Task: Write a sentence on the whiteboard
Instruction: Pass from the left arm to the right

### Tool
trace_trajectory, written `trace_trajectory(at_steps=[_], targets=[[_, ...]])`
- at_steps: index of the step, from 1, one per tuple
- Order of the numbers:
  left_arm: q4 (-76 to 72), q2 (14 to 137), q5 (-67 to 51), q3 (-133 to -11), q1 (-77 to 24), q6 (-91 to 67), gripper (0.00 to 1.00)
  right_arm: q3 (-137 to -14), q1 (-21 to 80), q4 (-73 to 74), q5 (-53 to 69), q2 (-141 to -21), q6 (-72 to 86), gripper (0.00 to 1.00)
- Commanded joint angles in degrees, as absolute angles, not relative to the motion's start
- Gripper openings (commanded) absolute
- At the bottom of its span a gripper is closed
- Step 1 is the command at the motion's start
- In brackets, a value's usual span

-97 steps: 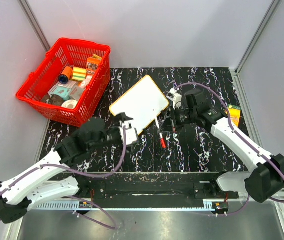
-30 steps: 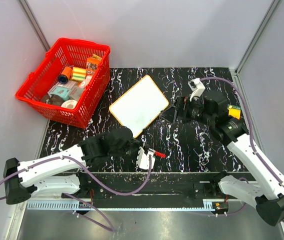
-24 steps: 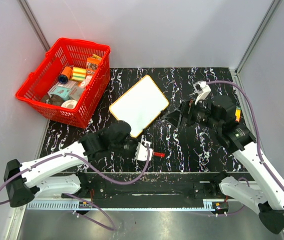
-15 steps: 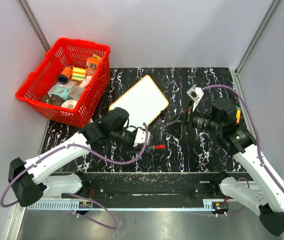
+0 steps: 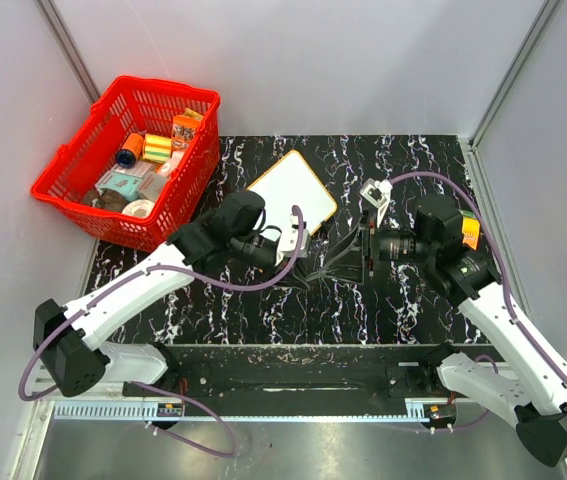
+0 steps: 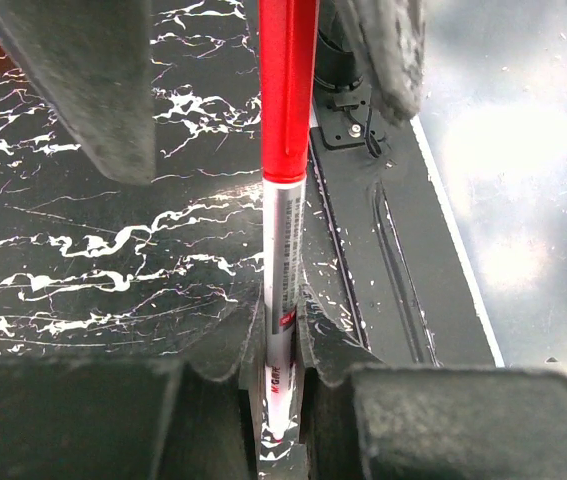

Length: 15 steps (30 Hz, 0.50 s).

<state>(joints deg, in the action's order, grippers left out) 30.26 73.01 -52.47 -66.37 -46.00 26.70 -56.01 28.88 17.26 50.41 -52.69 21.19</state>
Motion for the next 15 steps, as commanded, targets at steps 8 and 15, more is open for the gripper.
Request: trace_trajectory(at_steps=[8,15], targets=[[30.9,76.1,-50.7,-73.2,-45.4,22.1,0.00,-55.2,29.4,16.9,50.5,-52.6,20.7,0.72],[29.4,77.5,-51.2,-75.3,-45.4,18.6,0.00,-55.9,29.6,18.0,47.8,-55.0,21.3,0.58]])
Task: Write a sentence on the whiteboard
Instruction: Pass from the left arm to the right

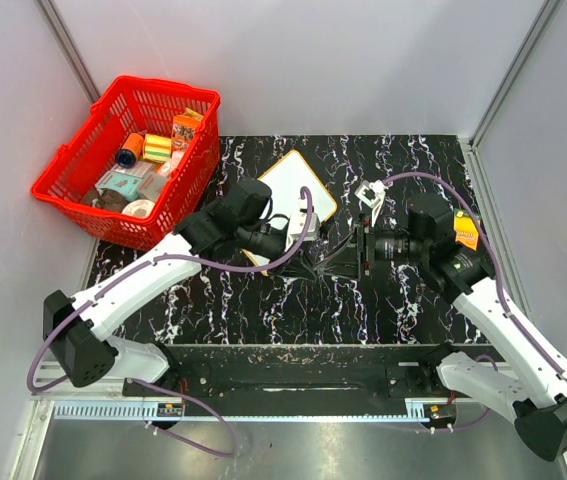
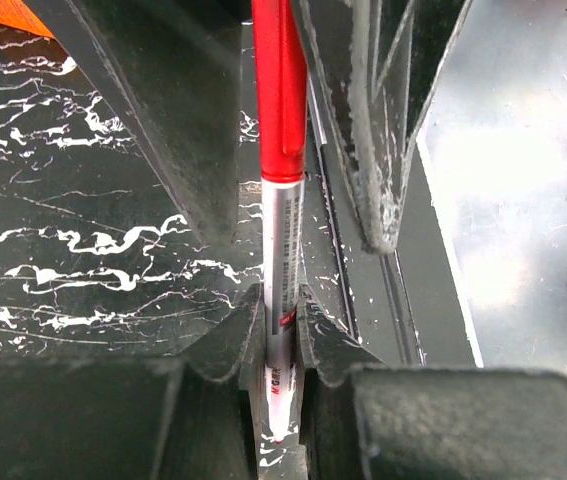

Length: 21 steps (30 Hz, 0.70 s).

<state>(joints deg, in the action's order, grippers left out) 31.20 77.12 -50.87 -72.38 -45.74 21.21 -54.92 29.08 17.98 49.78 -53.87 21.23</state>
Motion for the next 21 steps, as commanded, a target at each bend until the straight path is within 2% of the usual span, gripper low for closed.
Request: trace_trajectory(at_steps=[1,4,5,8,11,12,14,15,18,19,21], targets=[[29.1,77.5,-51.2,-75.3,-45.4,18.6,0.00,-56.1,29.5,18.0,47.0,-55.0,21.2,0.55],[28.3,77.3,-50.8,-75.1,-45.5,17.8,0.03,-56.2,29.5,18.0,45.9,-54.7,21.4,0.45],[28.4,77.3,-50.8,-75.1,-45.5,17.7,0.05,-56.1,29.5,17.6,45.7,-54.6,21.6,0.38],[28.1,77.5,-50.4,-75.1,-46.0,17.1,0.09,-55.0,29.5,14.3,45.7,-54.1,23.7,0.31],[27.6,77.8,-49.3,-75.0,-46.2,16.2,0.09,-53.5,29.4,10.2,46.1,-53.9,26.6,0.19],[27.4,77.7,-49.0,-74.9,-46.3,15.9,0.09,-53.3,29.5,9.6,46.4,-54.1,27.2,0.09],[26.9,77.5,-48.3,-74.5,-46.3,15.3,0.12,-53.2,29.5,9.6,46.3,-54.5,27.5,0.00],[26.7,77.2,-48.1,-74.2,-46.4,15.3,0.23,-53.0,29.5,9.8,45.8,-54.5,27.4,0.00],[25.4,75.0,-46.1,-71.6,-46.3,15.5,0.40,-53.1,29.5,11.2,43.3,-53.7,26.5,0.00],[25.1,73.3,-44.8,-70.8,-46.3,15.5,0.51,-53.2,29.5,11.8,42.7,-53.4,25.8,0.00],[24.3,71.6,-43.0,-68.0,-46.3,15.7,0.58,-53.6,29.5,13.2,40.0,-52.2,25.1,0.00]])
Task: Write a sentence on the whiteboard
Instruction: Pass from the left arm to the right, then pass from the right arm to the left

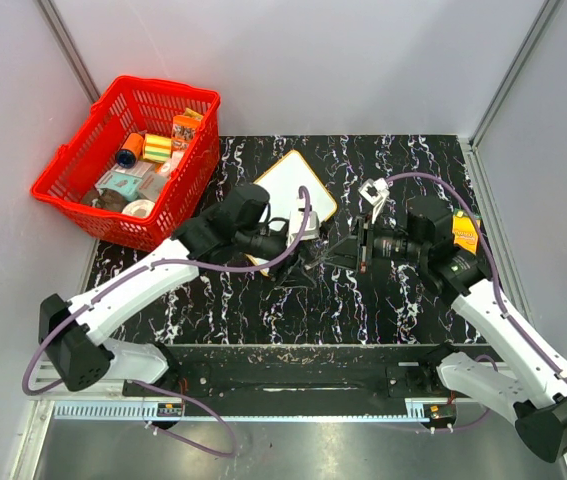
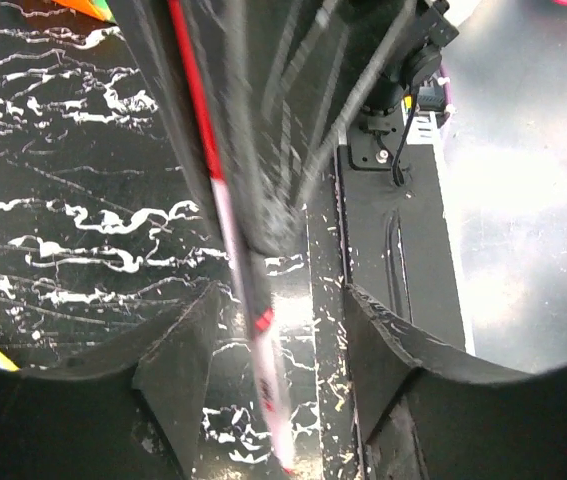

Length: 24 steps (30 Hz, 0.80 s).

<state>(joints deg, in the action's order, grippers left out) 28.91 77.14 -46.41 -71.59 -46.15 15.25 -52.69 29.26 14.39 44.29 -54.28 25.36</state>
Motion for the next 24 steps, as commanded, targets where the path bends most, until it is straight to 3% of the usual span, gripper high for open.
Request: trace_trajectory(at_steps=[1,5,10,14,15,18,21,24], targets=[[24.3,70.2,-41.7,-67.3,-46.2,15.9,0.60,-53.8,29.6,13.6,39.0,-51.8,24.9,0.00],[26.5,68.6,-40.6,-63.9,-46.1,17.0,0.61,-53.9,29.5,13.5,34.6,-49.1,25.1,0.00],[27.3,67.7,-40.3,-61.5,-45.8,16.9,0.53,-54.1,29.5,13.1,34.8,-49.1,25.3,0.00],[27.5,68.8,-40.6,-62.4,-45.4,16.5,0.34,-53.5,29.5,12.4,35.3,-49.2,25.8,0.00],[27.5,69.2,-41.0,-62.8,-45.3,16.6,0.21,-53.5,29.5,12.3,35.9,-49.3,25.8,0.00],[27.5,70.7,-42.4,-64.3,-45.1,16.5,0.00,-53.3,29.5,12.3,36.0,-49.1,25.9,0.00],[27.4,71.9,-43.5,-65.5,-45.1,16.2,0.00,-52.9,29.5,12.2,36.2,-48.9,26.2,0.00],[27.2,72.1,-43.3,-65.8,-45.1,16.1,0.00,-51.9,29.5,11.0,36.1,-47.9,27.2,0.25]])
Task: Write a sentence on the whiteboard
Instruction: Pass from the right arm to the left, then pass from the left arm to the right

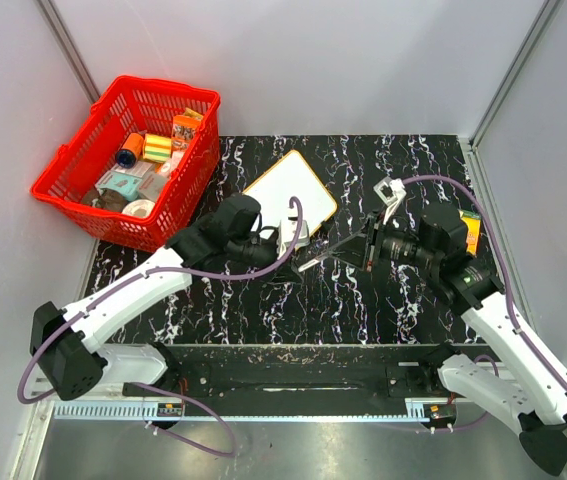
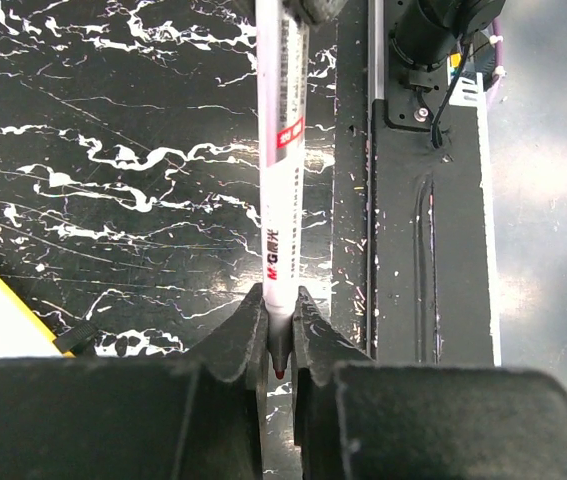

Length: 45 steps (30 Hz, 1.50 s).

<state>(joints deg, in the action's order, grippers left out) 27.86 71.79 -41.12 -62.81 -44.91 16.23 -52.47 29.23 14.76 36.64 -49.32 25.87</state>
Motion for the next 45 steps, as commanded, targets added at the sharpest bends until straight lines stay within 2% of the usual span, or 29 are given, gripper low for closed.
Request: trace_trajectory(at_steps=[1,4,5,7,10,11,15,17,19,21,22,24,25,28,33,39,45], targets=[[27.0,71.7,-43.2,-65.8,-45.1,16.1,0.00,-51.4,29.5,9.4,36.0,-47.4,27.9,0.45],[25.8,70.7,-43.2,-65.3,-45.1,15.4,0.00,-48.4,29.5,5.2,36.0,-45.6,30.6,0.67],[25.7,70.4,-43.0,-65.1,-45.1,15.1,0.00,-47.7,29.5,4.1,36.2,-45.1,31.3,0.78],[25.6,70.1,-43.2,-65.2,-45.1,14.9,0.00,-46.4,29.5,0.8,37.6,-45.6,33.0,0.82],[25.7,69.3,-43.2,-65.0,-45.1,14.9,0.00,-45.8,29.5,-3.0,39.5,-47.3,35.0,0.79],[25.7,69.3,-43.2,-65.0,-45.1,14.8,0.00,-45.9,29.5,-3.5,39.9,-47.7,35.3,0.72],[25.6,69.2,-43.2,-65.0,-45.1,14.4,0.00,-45.8,29.5,-5.7,41.0,-48.8,37.1,0.52],[25.6,69.3,-43.3,-65.0,-45.1,14.2,0.00,-45.3,29.4,-6.7,41.5,-49.0,37.4,0.48],[25.6,69.4,-43.2,-65.2,-45.1,14.2,0.00,-44.8,29.5,-6.9,41.6,-48.9,38.0,0.47],[25.6,69.6,-42.9,-65.5,-45.0,13.9,0.00,-44.6,29.5,-7.1,41.7,-48.5,37.9,0.51],[25.6,69.7,-42.8,-65.7,-45.1,13.6,0.00,-44.2,29.5,-7.2,41.6,-48.0,38.1,0.59],[25.2,69.8,-41.8,-66.0,-45.1,13.0,0.00,-43.9,29.5,-7.0,40.9,-47.4,38.0,0.66],[25.1,69.9,-41.6,-66.1,-45.1,12.7,0.00,-43.6,29.5,-7.0,40.6,-46.9,37.8,0.75],[24.0,69.7,-41.3,-66.3,-45.1,11.8,0.00,-43.9,29.5,-5.3,39.7,-45.8,36.7,0.79],[22.9,69.7,-41.5,-66.3,-45.1,11.3,0.00,-43.5,29.5,-4.0,39.0,-45.1,35.6,0.77],[22.9,69.9,-42.7,-66.2,-45.1,11.2,0.00,-43.8,29.5,-6.3,40.7,-47.5,37.0,0.64],[22.9,69.6,-43.2,-66.2,-45.1,11.2,0.00,-43.8,29.4,-7.6,40.6,-48.3,38.1,0.59]])
